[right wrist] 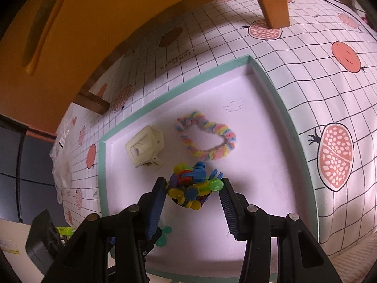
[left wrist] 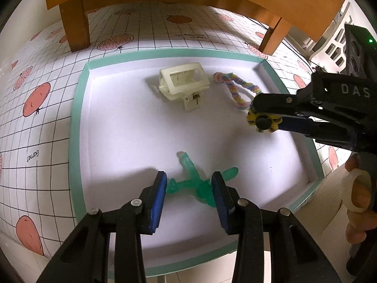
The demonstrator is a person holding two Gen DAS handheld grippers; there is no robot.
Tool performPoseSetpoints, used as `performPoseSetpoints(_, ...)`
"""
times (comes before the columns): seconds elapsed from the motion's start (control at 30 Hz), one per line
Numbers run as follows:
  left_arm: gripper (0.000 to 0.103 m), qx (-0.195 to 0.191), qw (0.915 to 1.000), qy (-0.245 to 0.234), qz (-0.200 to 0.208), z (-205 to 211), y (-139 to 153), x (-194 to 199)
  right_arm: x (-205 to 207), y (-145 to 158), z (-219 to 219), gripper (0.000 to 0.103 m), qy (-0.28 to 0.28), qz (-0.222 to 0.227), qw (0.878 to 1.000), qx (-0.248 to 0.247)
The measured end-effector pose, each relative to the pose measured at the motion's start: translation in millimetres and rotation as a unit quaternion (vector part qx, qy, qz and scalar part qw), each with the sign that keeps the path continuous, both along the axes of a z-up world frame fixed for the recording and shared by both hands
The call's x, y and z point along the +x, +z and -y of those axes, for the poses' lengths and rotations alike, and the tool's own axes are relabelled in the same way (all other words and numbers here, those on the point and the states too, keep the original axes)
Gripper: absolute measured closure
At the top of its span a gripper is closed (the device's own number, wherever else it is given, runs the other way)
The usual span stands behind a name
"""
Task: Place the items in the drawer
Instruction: 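Grasp the green plastic toy with the left tool while the right tool grasps the multicoloured toy cluster, then carry the green toy and toy cluster into the drawer and open both tools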
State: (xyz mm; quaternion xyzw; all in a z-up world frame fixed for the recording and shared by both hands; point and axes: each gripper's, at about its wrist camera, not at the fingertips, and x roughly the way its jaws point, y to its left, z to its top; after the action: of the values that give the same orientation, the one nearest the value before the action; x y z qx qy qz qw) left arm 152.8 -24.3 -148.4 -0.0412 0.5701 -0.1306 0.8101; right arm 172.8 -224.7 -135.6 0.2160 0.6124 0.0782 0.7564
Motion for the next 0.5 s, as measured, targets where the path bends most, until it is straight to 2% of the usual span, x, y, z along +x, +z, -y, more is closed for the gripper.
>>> performPoseSetpoints(0.27, 0.062, -0.001, 0.9999, 0.012, -0.002, -4.7, 4.0, 2.4, -4.7, 5.2, 9.5, 0.054, -0.009, 0.008, 1.000, 0.012)
performPoseSetpoints(0.5, 0.062, -0.011, 0.9995, 0.023, 0.019, -12.6, 23.9, 9.7, -7.7, 13.9, 12.1, 0.054, -0.012, 0.017, 1.000, 0.015)
